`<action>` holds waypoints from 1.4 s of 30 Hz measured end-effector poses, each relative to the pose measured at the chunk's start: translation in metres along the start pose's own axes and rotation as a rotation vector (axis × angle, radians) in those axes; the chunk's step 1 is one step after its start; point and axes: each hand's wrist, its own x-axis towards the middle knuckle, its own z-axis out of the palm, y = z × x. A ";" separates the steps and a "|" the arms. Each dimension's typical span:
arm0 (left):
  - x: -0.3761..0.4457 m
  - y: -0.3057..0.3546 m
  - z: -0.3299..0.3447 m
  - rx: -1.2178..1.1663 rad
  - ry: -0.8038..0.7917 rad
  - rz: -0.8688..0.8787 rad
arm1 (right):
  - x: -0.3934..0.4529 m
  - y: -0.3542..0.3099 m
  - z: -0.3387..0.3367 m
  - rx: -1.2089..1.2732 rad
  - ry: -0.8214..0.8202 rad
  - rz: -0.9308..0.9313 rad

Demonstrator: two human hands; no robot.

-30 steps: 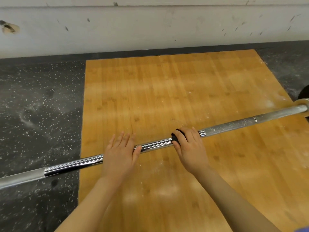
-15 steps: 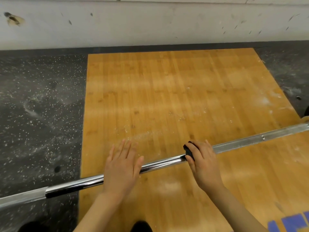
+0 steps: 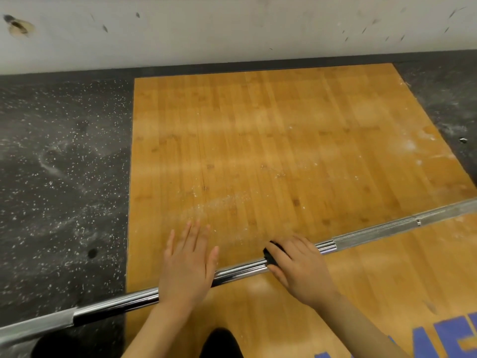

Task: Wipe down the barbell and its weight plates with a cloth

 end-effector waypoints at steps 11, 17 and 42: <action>0.005 0.001 -0.004 -0.016 0.088 0.098 | -0.004 0.033 -0.016 -0.033 0.034 0.180; 0.020 -0.004 -0.008 -0.014 0.107 0.103 | 0.016 0.005 0.002 -0.004 0.015 0.073; -0.010 0.030 0.013 0.142 0.063 0.323 | 0.029 0.054 -0.009 -0.011 0.090 0.319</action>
